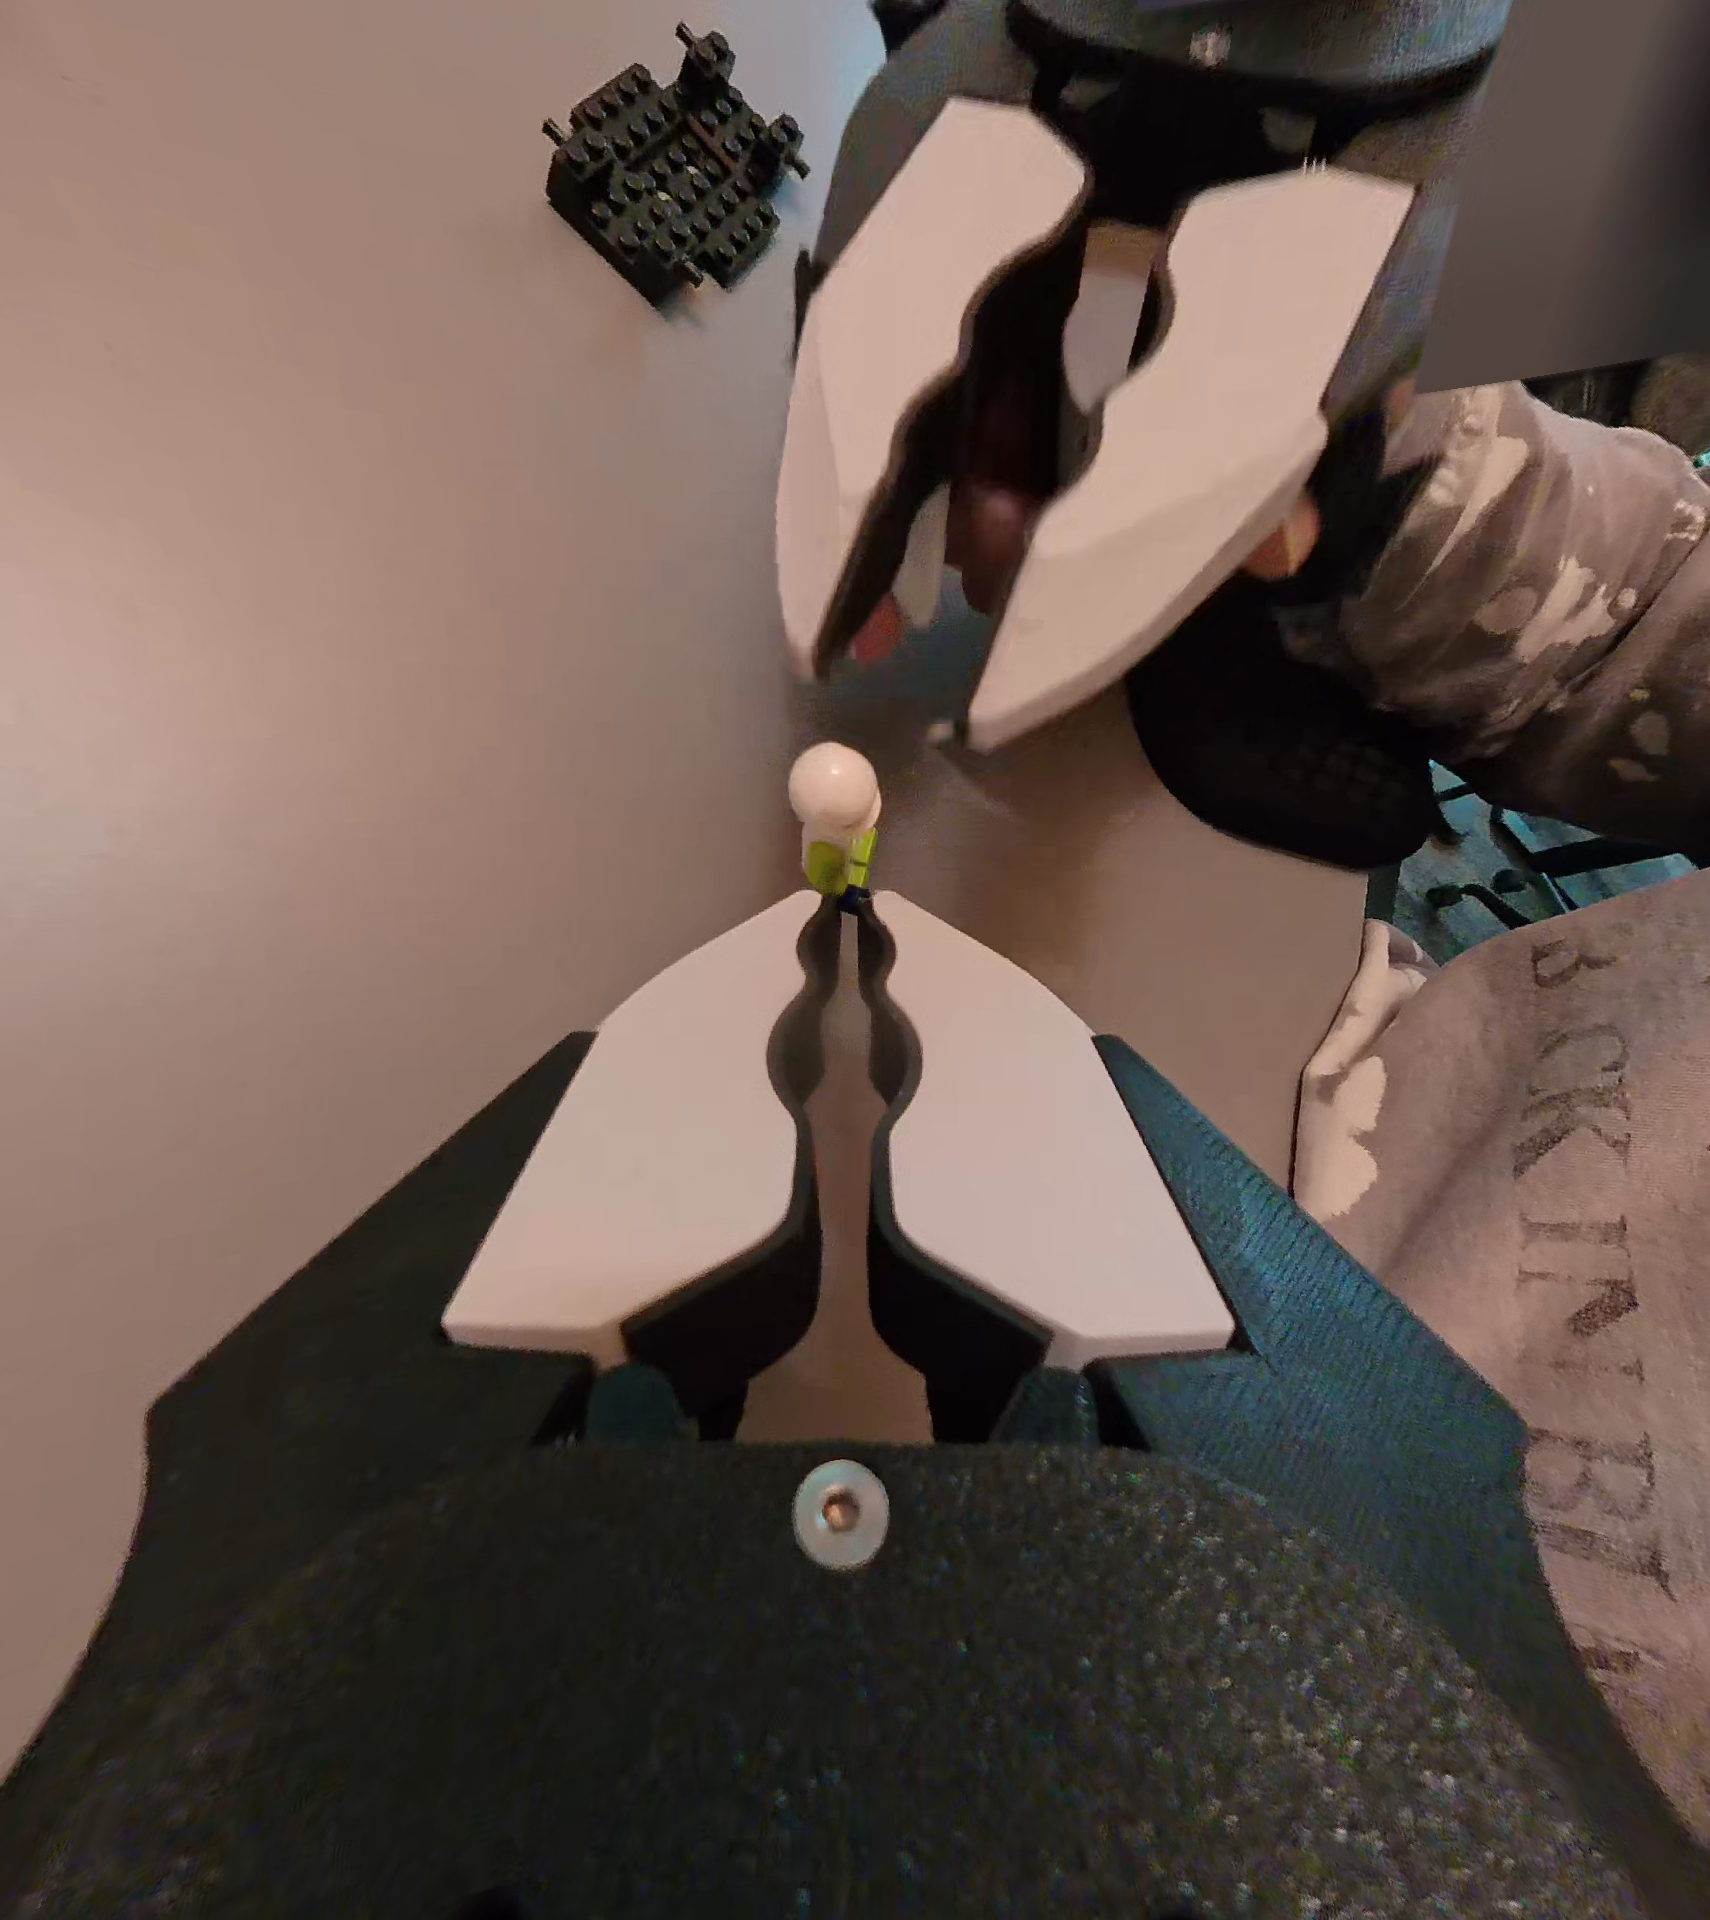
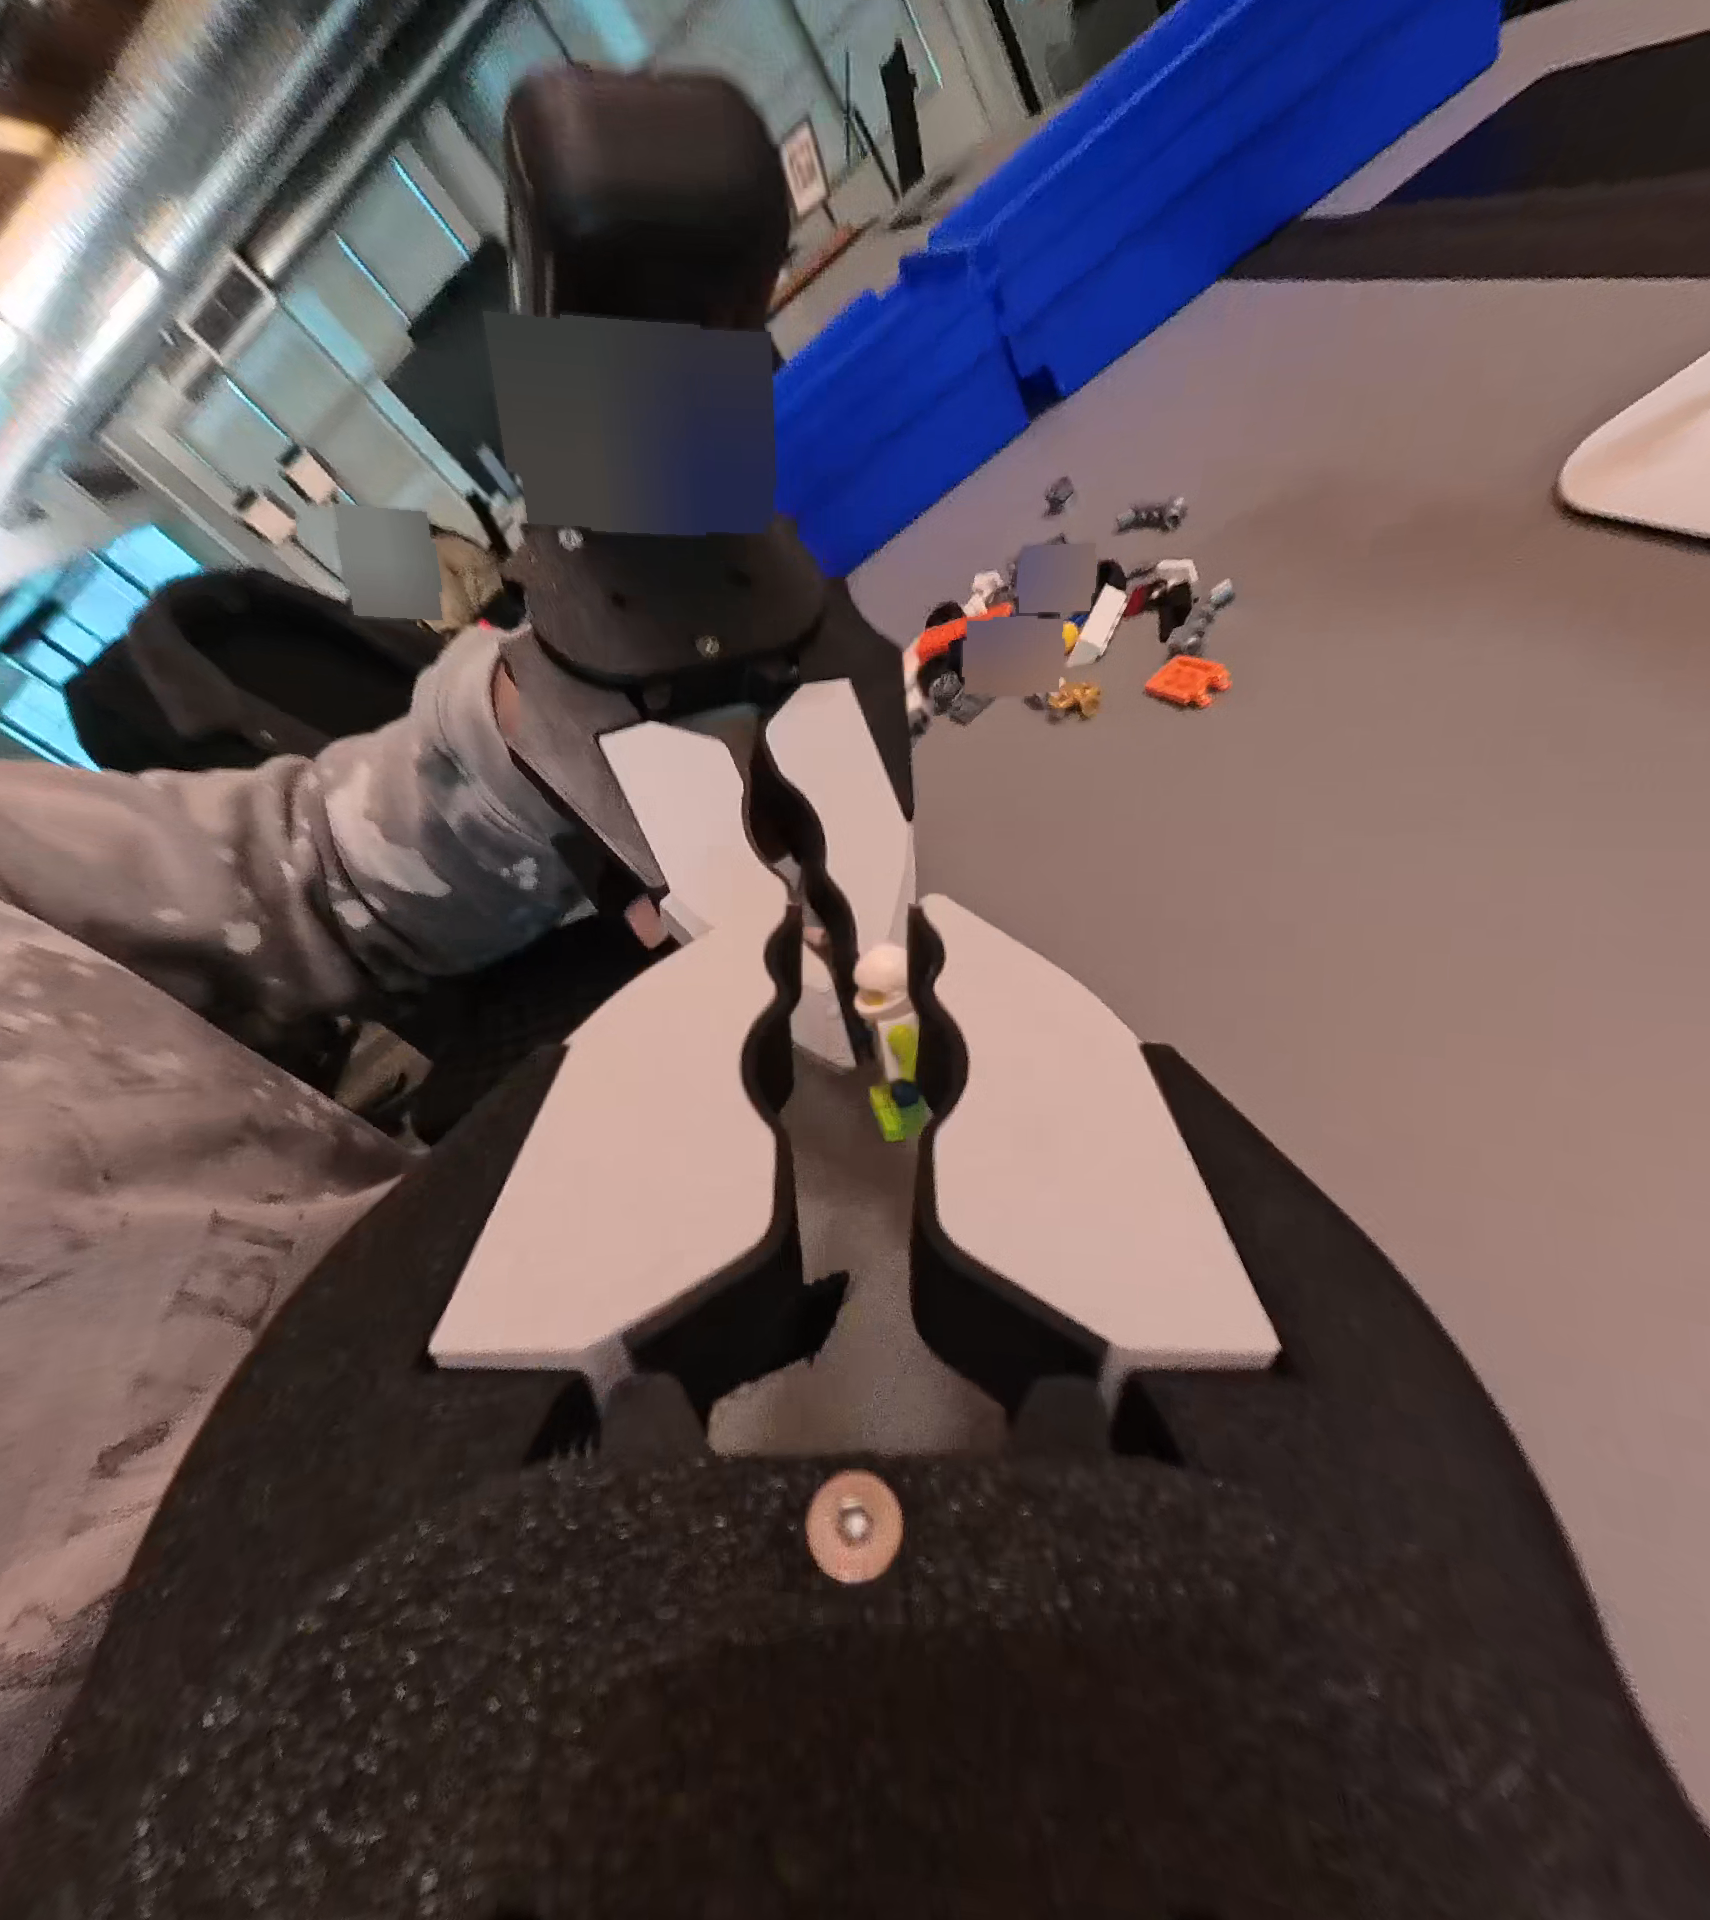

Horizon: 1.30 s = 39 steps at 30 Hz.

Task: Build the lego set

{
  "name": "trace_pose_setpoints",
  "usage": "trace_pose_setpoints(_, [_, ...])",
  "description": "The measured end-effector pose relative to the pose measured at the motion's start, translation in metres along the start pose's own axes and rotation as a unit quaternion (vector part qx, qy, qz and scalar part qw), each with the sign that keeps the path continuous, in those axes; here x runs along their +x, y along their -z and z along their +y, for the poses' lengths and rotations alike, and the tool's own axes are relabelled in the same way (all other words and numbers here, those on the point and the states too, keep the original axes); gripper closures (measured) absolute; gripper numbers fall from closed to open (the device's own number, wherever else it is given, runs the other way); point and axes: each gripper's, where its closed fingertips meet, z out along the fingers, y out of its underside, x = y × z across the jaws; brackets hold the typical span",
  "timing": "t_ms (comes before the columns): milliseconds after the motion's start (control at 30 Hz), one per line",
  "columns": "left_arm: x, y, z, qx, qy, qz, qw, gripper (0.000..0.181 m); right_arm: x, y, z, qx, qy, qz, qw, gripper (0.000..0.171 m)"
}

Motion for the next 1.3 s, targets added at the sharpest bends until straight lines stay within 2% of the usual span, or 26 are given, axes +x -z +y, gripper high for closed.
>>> trace_pose_setpoints(100, [0.001,0.0,0.002,-0.001,0.004,0.007,1.0,0.178,0.005,0.007,-0.001,-0.005,0.018,0.006,1.0,0.153])
trace_pose_setpoints(300, [0.007,-0.004,0.005,-0.008,-0.003,0.018,1.0,0.178,0.002,-0.004,0.024,-0.073,0.056,0.0,0.996,0.15])
trace_pose_setpoints(367, [0.008,-0.005,0.006,-0.012,-0.008,0.017,1.0,0.178,0.0,-0.006,0.026,-0.077,0.052,-0.009,0.996,0.158])
trace_pose_setpoints(433, [0.008,-0.006,0.006,-0.014,-0.01,0.013,1.0,0.178,0.0,-0.007,0.026,-0.077,0.052,-0.008,0.996,0.158])
trace_pose_setpoints(767, [0.003,-0.001,-0.006,0.03,-0.001,-0.023,0.999,0.179,0.011,-0.011,0.013,-0.021,0.04,0.071,0.996,0.158])
trace_pose_setpoints(1033, [0.002,0.001,0.001,0.023,0.005,-0.018,1.0,0.179,0.004,0.0,-0.005,0.023,-0.022,0.012,0.999,0.152])
trace_pose_setpoints(1300, [0.007,-0.003,0.007,0.002,-0.022,-0.022,1.0,0.178,0.0,-0.011,0.028,-0.086,0.057,0.024,0.994,0.145])
